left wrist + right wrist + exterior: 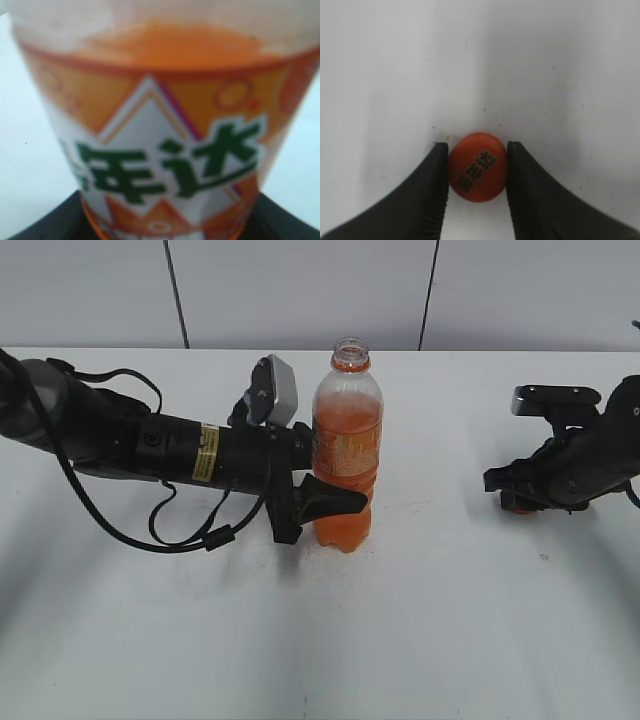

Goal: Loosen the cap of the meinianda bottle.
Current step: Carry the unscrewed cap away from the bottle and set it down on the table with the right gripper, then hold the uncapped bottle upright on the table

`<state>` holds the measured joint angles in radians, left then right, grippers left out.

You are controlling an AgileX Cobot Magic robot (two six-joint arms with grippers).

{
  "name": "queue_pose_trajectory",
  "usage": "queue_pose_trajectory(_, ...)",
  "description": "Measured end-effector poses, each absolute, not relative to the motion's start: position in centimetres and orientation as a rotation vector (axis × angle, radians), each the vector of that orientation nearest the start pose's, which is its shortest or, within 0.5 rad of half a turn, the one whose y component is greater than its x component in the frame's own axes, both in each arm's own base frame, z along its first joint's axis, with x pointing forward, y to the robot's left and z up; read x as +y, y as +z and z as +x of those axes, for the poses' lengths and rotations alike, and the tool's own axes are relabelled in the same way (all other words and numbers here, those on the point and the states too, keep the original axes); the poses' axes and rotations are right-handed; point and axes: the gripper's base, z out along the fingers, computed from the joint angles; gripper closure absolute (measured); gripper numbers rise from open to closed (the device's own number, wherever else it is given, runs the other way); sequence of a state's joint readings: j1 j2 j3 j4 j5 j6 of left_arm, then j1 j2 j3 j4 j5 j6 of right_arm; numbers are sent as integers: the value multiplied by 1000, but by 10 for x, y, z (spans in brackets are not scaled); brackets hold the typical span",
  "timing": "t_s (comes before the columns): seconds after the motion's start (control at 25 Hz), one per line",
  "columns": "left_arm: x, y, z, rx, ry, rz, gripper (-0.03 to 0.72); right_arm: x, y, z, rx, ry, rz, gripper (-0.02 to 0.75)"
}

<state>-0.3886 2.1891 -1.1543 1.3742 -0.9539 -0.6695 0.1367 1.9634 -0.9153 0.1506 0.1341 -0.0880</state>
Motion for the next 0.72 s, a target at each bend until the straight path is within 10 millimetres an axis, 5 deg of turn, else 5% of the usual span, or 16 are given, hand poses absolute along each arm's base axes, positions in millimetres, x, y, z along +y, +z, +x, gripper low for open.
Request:
queue_pose_trajectory(0.12, -220, 106, 344, 1572, -919, 1360, 292, 49, 95, 344, 2666, 88, -116, 395)
queue_pose_trajectory(0.28, -220, 106, 344, 1572, -918, 1360, 292, 49, 95, 343, 2679, 85, -132, 136)
queue_pose_trajectory(0.44, -220, 105, 344, 1572, -918, 1362, 267, 49, 98, 341, 2700, 88, -143, 121)
queue_pose_trajectory(0.64, -214, 104, 346, 1579, -902, 1378, 62, 50, 120, 336, 2688, 100, -148, 130)
queue_pose_trajectory(0.72, -207, 103, 349, 1581, -887, 1400, 42, 50, 134, 334, 2663, 104, -154, 136)
